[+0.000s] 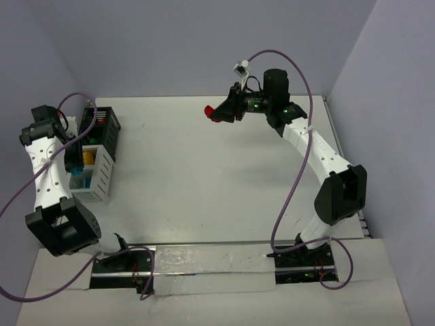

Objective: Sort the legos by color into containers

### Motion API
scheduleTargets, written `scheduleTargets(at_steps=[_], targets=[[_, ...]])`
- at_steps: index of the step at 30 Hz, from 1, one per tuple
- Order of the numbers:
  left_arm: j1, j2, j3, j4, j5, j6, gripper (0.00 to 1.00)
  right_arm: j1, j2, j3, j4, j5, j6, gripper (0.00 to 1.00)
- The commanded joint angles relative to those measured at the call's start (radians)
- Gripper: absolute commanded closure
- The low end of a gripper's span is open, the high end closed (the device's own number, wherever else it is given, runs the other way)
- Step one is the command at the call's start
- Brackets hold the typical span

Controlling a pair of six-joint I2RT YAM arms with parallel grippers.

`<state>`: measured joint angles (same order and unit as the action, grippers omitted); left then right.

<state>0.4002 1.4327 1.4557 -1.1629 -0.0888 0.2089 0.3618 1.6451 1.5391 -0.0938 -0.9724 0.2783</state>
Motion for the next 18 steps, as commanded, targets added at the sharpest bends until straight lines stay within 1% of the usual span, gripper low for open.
scheduleTargets(at_steps=[1,5,7,12,13,15,16,18], targets=[[0.019,0.015,-0.029,0.015,-0.016,0.002,1.00,-0.001,-0.044,0.025,-0.004,0.012,-0.037,1.00],[0.030,0.023,-0.062,0.022,-0.006,0.015,1.00,-0.001,-0.042,0.023,-0.006,0.015,-0.042,1.00],[0.032,0.028,-0.084,0.026,-0.002,0.018,0.94,-0.001,-0.038,0.026,-0.006,0.014,-0.042,1.00],[0.038,0.021,-0.097,0.018,0.047,0.055,0.59,0.000,-0.029,0.039,-0.019,0.011,-0.059,1.00],[0.037,0.018,-0.093,0.013,0.050,0.063,0.48,-0.001,-0.028,0.041,-0.023,0.011,-0.064,1.00],[0.038,0.017,-0.064,-0.002,0.076,0.081,0.32,-0.001,-0.028,0.040,-0.031,0.012,-0.077,1.00],[0.037,0.019,-0.051,-0.009,0.080,0.084,0.28,0.000,-0.028,0.039,-0.032,0.011,-0.082,1.00],[0.038,0.028,-0.012,-0.023,0.081,0.095,0.26,0.003,-0.030,0.036,-0.036,0.015,-0.092,1.00]])
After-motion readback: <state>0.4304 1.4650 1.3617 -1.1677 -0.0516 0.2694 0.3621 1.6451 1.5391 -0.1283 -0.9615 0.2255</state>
